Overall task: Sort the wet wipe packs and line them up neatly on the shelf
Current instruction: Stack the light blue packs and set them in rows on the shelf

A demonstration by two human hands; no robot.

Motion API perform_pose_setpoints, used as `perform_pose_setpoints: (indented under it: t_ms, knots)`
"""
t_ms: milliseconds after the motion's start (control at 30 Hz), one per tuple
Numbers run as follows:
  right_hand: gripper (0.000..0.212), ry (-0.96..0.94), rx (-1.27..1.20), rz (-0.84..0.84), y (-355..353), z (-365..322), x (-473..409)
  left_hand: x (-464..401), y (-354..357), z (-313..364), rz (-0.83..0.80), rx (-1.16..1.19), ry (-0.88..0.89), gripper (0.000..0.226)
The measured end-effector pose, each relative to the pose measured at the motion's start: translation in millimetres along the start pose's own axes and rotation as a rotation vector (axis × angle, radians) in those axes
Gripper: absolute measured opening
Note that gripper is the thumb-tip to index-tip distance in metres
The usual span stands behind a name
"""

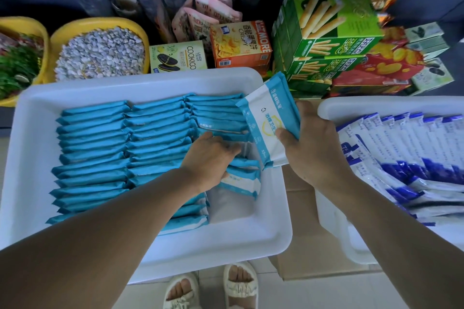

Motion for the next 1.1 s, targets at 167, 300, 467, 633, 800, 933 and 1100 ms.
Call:
perform_pose_setpoints:
  t_ms: [167, 300, 467, 633, 800, 933, 1100]
  knots:
    - [0.037, 0.013, -0.032, 0.069, -24.7, 2.8, 1.7, 4.4, -37.1, -3.6, -0.017, 0.092, -0.12, 0.043]
    - [0.035, -0.017, -0.081, 0.116, -62.9, -11.9, 11.2, 24.5, -82.7, -19.1, -0.07, 0.333, -0.269, 0.056]
    - [0.033, -0.069, -0.163, 0.157, -130.4, -61.6, 34.7, 65.5, -168.2, -33.9, -0.067, 0.563, -0.319, 0.062]
    - [0.031, -0.17, -0.164, 0.181, -220.5, -135.1, 64.1, 127.8, -278.7, -49.0, 0.07, 0.589, -0.359, 0.056]
    - [0.034, -0.289, -0.166, 0.226, -315.6, -215.0, 102.5, 191.9, -400.8, -69.6, 0.215, 0.563, -0.346, 0.05]
    - [0.039, -0.367, -0.152, 0.309, -386.8, -274.2, 130.3, 243.7, -498.3, -87.4, 0.333, 0.491, -0.346, 0.048]
    - [0.038, -0.471, -0.144, 0.422, -465.2, -334.3, 152.5, 292.7, -610.2, -105.6, 0.44, 0.346, -0.355, 0.048]
Point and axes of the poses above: each hand's wrist, its own x-axis away from the middle knuckle, its own y-axis out of the palm, z = x × y, the point moved 4 cm from there along -x, towards the middle knuckle, and after that the axes turned 1 degree about -z, right-handed, at the moved point
